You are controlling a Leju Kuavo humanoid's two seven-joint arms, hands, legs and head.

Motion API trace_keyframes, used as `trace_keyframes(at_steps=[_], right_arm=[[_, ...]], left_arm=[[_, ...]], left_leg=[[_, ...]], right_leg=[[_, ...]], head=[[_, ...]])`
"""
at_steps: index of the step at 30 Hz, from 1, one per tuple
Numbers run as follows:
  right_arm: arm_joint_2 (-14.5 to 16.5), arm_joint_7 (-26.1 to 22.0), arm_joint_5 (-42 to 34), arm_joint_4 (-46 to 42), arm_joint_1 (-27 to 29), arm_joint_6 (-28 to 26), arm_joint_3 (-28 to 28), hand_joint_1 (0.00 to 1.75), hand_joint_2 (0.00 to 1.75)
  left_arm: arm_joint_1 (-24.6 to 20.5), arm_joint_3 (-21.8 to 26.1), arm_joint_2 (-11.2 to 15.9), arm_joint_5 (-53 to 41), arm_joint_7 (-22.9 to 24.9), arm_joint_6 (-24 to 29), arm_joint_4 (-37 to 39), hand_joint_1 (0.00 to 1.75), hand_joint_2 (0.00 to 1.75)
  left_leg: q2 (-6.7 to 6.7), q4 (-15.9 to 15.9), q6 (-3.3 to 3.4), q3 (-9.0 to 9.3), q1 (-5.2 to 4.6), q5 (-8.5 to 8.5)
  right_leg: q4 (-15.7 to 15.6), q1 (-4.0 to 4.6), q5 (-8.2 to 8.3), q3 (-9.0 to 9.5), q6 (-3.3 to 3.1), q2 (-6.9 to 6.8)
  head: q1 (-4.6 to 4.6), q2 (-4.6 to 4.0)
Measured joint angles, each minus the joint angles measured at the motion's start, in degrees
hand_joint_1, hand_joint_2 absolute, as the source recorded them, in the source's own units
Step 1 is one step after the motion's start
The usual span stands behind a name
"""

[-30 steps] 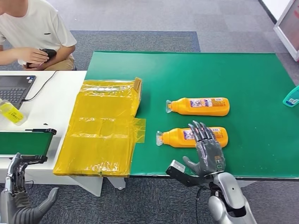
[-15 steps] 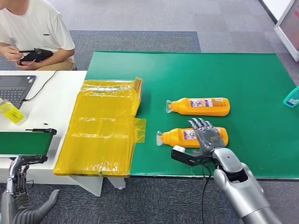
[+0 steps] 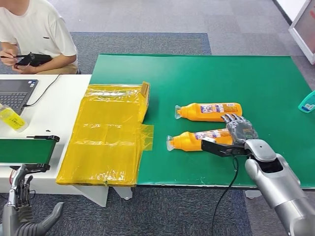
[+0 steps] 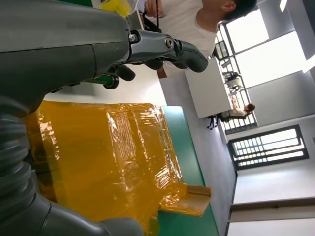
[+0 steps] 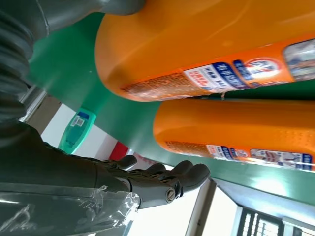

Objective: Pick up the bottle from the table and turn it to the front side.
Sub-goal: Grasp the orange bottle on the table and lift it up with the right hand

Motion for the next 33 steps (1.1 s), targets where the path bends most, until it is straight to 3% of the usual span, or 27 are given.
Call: trace_keyframes(at_steps=[8,17,24,33], right_arm=[[-1.1,-1.3,-1.6,0.5,-0.6,0.5,1.2,0.00,1.75],[-4.2,-5.4,-8.2,0.5,-1.3,4.0,4.0,0.00,1.75],[-7.7,-11.3,-23.0,-0.2,-3.8,11.6,9.2,0.00,1.75],[-9.9,-11.0,-28.8,-0.3,-6.1,11.9,15.6,0.00,1.75]], left_arm=[[0.2,-0.1,0.0,-1.4,0.0,2.7,-0.1,0.00,1.75],[0.7,1.1,0.1,1.6,0.0,-0.3,-1.1,0.00,1.75],[0.6,1.8,0.1,2.1,0.0,-2.6,-1.4,0.00,1.75],[0.0,2.3,0.1,1.5,0.0,-3.1,-1.4,0.00,1.75]], left_leg=[[0.00,0.0,0.00,0.00,0.00,0.00],[-0.01,0.0,0.03,-0.02,-0.01,-0.02],[-0.03,0.0,0.06,-0.01,-0.01,0.02],[-0.02,0.0,0.06,0.00,-0.01,0.02]], right_leg=[[0.0,0.00,0.00,0.00,0.01,-0.01],[0.0,-0.01,0.00,0.00,0.01,-0.01],[0.0,-0.01,0.00,0.02,0.01,-0.04],[0.0,-0.01,0.01,0.02,0.02,-0.03]], head=[[0.00,0.00],[0.01,0.00],[0.01,0.00],[0.00,0.00]])
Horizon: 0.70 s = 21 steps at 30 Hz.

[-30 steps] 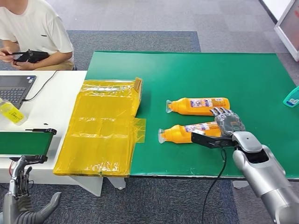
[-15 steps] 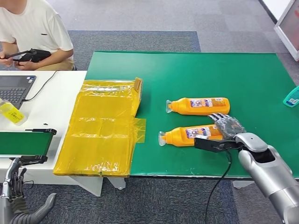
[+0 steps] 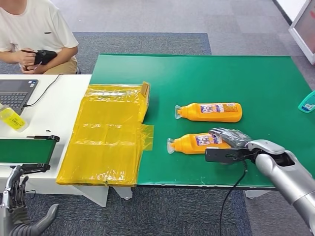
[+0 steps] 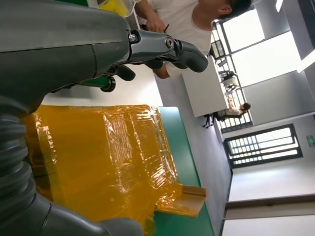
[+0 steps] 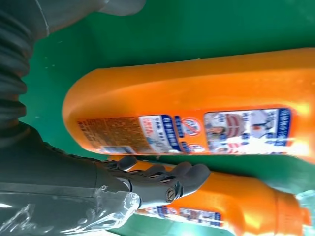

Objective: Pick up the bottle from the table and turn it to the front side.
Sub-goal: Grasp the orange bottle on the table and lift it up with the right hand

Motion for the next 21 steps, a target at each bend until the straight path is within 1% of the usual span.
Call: trace_keyframes(at_steps=[2,5,9,15,20,21], right_arm=[[0.5,0.6,0.3,1.5,-0.5,-2.2,2.2,0.00,1.75],[2.2,0.8,1.3,5.0,-1.1,-6.9,5.0,0.00,1.75],[4.3,0.9,1.7,8.5,-1.3,-10.9,7.3,0.00,1.75],[6.9,1.7,2.8,11.8,-1.3,-14.0,8.5,0.00,1.75],[8.4,2.3,4.0,13.6,-1.5,-15.3,8.7,0.00,1.75],[8.7,2.4,4.3,14.0,-1.6,-15.4,8.7,0.04,1.75]], left_arm=[[-0.3,0.0,0.0,0.0,0.0,0.0,0.0,0.00,1.75],[-0.5,-0.1,0.0,-0.1,0.0,0.0,0.0,0.00,1.75],[-0.6,-0.1,0.0,-0.2,0.0,0.0,0.0,0.00,1.75],[-0.6,-0.4,0.0,-0.5,0.0,-0.2,0.0,0.00,1.75],[-0.7,-0.6,0.0,-0.6,0.0,-0.2,0.0,0.00,1.75],[-0.8,-0.7,0.0,-0.6,0.0,-0.2,0.1,0.00,1.75]], left_leg=[[0.00,0.0,-0.01,0.00,0.01,0.01],[0.00,0.0,-0.02,0.04,0.02,0.02],[0.00,0.0,-0.03,0.06,0.02,0.02],[0.01,0.0,-0.02,0.11,0.01,0.01],[0.01,0.0,-0.03,0.29,0.01,-0.01],[0.01,0.0,-0.04,0.34,0.01,-0.02]], right_leg=[[0.0,0.02,0.00,0.01,0.00,0.00],[0.0,0.03,0.00,0.02,-0.01,0.01],[0.0,0.03,0.00,0.03,-0.01,0.01],[0.0,0.02,0.00,0.08,-0.01,0.01],[0.0,0.02,-0.01,0.25,-0.01,0.02],[0.0,0.03,-0.01,0.29,-0.01,0.03]], head=[[0.00,0.00],[0.00,0.00],[-0.01,0.00],[0.01,0.00],[0.00,0.00],[-0.01,0.00]])
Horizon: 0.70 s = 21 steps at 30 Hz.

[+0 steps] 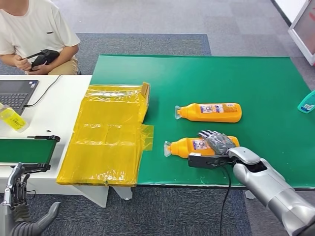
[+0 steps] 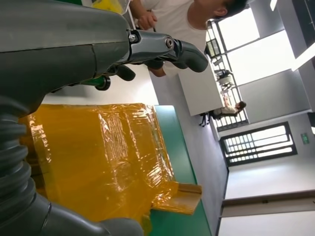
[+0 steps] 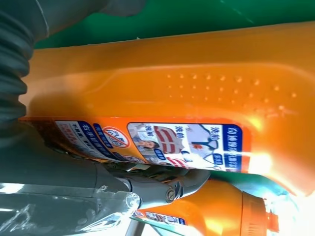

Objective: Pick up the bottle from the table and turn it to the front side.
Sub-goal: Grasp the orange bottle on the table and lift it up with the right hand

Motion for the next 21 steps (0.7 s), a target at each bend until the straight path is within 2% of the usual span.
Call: trace_keyframes(at_steps=[4,9,12,16,21], right_arm=[[1.0,0.6,1.4,1.5,-0.1,-1.6,0.0,1.75,1.75],[1.7,0.6,3.2,2.5,0.3,-3.5,-0.1,1.75,1.75],[2.2,1.2,6.4,2.2,1.2,-6.6,-0.3,1.75,1.75],[3.2,2.7,12.4,-0.8,4.0,-9.6,-1.2,1.75,1.75],[4.5,2.1,17.3,-6.2,7.9,-11.3,-2.6,1.75,1.75]], left_arm=[[0.0,-0.3,0.0,-0.5,0.0,0.1,0.0,0.00,1.75],[0.0,-0.8,0.0,-0.8,0.0,0.0,0.1,0.00,1.75],[0.2,-0.9,0.0,-1.0,0.0,0.3,0.1,0.00,1.75],[0.7,-1.0,-0.1,-1.2,0.0,1.0,0.1,0.00,1.75],[1.2,-1.7,-0.1,-1.6,0.0,1.7,0.1,0.00,1.75]], left_leg=[[0.00,0.0,-0.03,0.19,0.00,-0.03],[0.00,0.0,-0.02,0.28,0.00,-0.02],[0.00,0.0,-0.02,0.31,0.00,-0.01],[0.01,0.0,-0.03,0.33,0.00,-0.01],[0.00,0.0,-0.03,0.28,0.01,-0.02]], right_leg=[[0.0,0.00,0.01,0.16,-0.02,0.03],[0.0,0.00,0.03,0.27,-0.03,0.03],[0.0,0.00,0.05,0.31,-0.02,0.03],[0.0,0.00,0.04,0.29,-0.03,0.04],[0.0,0.02,-0.03,0.27,-0.05,0.03]], head=[[0.00,0.00],[0.00,0.00],[0.01,0.00],[0.01,0.00],[0.01,0.00]])
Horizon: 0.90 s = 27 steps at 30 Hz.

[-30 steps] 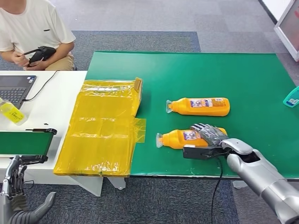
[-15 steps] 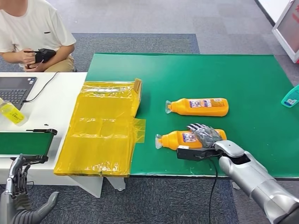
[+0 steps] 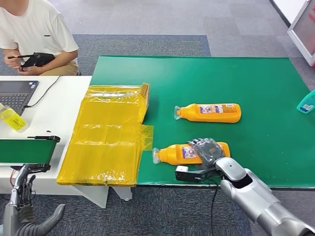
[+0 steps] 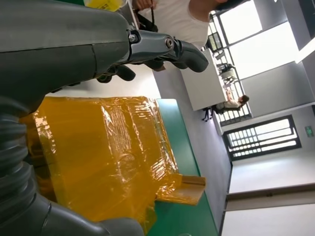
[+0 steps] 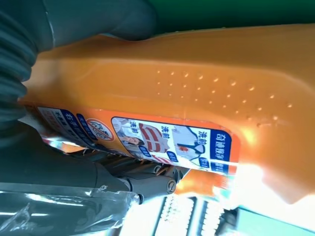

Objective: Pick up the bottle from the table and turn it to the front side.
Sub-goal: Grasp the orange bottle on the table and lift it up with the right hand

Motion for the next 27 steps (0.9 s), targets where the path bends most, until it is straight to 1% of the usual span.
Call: trace_keyframes(at_steps=[3,5,9,12,13,14,17,19,21,22,24,27], right_arm=[[1.4,-1.3,2.8,-5.2,3.9,-1.7,-1.1,1.75,1.75],[2.9,-2.9,3.1,-9.1,6.7,-2.9,-1.9,1.75,1.75],[6.6,-7.9,-0.3,-17.2,11.9,-5.0,-3.3,1.75,1.75],[8.6,-9.3,-2.0,-21.5,14.4,-4.8,-3.7,1.75,1.75],[9.2,-10.5,-4.4,-22.6,15.1,-3.7,-4.1,1.75,1.75],[9.8,-12.4,-8.5,-23.6,15.9,-1.6,-4.8,1.75,1.75],[12.0,-19.1,-27.0,-25.9,19.2,7.8,-7.5,1.75,1.75],[14.0,-21.4,-38.0,-26.4,21.2,14.0,-9.8,1.75,1.75],[16.1,-22.1,-46.0,-26.1,22.6,19.0,-12.2,1.75,1.75],[17.0,-22.2,-48.3,-25.8,23.1,20.5,-13.2,1.75,1.75],[18.4,-22.3,-49.8,-25.0,23.6,21.7,-14.6,1.75,1.75],[20.0,-22.1,-48.4,-23.2,23.7,21.1,-15.6,1.75,1.75]], left_arm=[[0.4,-0.6,0.0,0.0,0.0,0.7,0.0,0.00,1.75],[0.4,-1.0,-0.1,0.0,0.0,0.6,0.0,0.00,1.75],[0.2,-2.4,-0.1,-0.6,0.0,-0.1,0.0,0.00,1.75],[-0.1,-3.6,-0.2,-1.1,0.0,-0.1,0.0,0.00,1.75],[-0.1,-4.0,-0.2,-1.3,0.0,-0.4,0.0,0.00,1.75],[-0.2,-4.4,-0.2,-1.3,0.0,-0.7,0.0,0.00,1.75],[-0.9,-6.2,-0.1,-1.3,0.0,-1.4,0.0,0.00,1.75],[-1.8,-8.4,0.3,-1.3,0.0,-0.9,0.0,0.00,1.75],[-2.9,-10.8,0.7,-1.3,0.0,-0.4,0.2,0.00,1.75],[-3.4,-12.0,0.9,-1.4,0.0,-0.3,0.2,0.00,1.75],[-4.3,-14.1,1.4,-1.7,0.0,0.0,0.4,0.00,1.75],[-5.7,-16.9,2.3,-1.9,0.8,0.4,1.2,0.00,1.75]], left_leg=[[0.00,0.0,-0.02,-0.07,0.01,-0.03],[0.00,0.0,-0.03,-0.10,0.01,-0.06],[0.00,0.0,-0.04,-0.13,0.02,-0.11],[0.00,0.0,-0.04,-0.14,0.02,-0.15],[0.00,0.0,-0.03,-0.13,0.02,-0.16],[0.00,0.0,-0.03,-0.13,0.02,-0.16],[-0.01,0.0,0.01,-0.14,0.00,-0.18],[-0.01,0.0,0.01,-0.14,0.00,-0.19],[-0.02,0.0,0.00,-0.14,0.00,-0.19],[-0.02,0.0,-0.01,-0.13,0.00,-0.18],[-0.01,0.0,-0.02,-0.12,0.00,-0.17],[-0.01,0.0,-0.03,-0.12,0.00,-0.16]], right_leg=[[0.0,0.02,-0.06,-0.06,-0.03,0.00],[0.0,0.02,-0.11,-0.11,-0.03,0.00],[0.0,0.03,-0.18,-0.15,-0.03,-0.01],[0.0,0.03,-0.21,-0.16,-0.03,-0.01],[0.0,0.02,-0.22,-0.16,-0.02,-0.01],[0.0,0.02,-0.22,-0.15,-0.02,-0.01],[0.0,-0.01,-0.22,-0.15,-0.01,-0.02],[0.0,-0.02,-0.21,-0.15,0.00,-0.02],[0.0,-0.02,-0.21,-0.15,-0.01,-0.01],[0.0,-0.01,-0.20,-0.15,-0.01,-0.01],[0.0,-0.01,-0.20,-0.15,-0.02,0.00],[0.0,-0.01,-0.19,-0.15,-0.02,-0.01]], head=[[-0.01,0.00],[-0.01,0.00],[-0.01,0.00],[-0.01,0.00],[-0.01,0.00],[0.00,0.00],[0.00,0.00],[-0.01,0.00],[-0.01,0.00],[-0.01,0.00],[-0.01,0.00],[-0.01,0.00]])
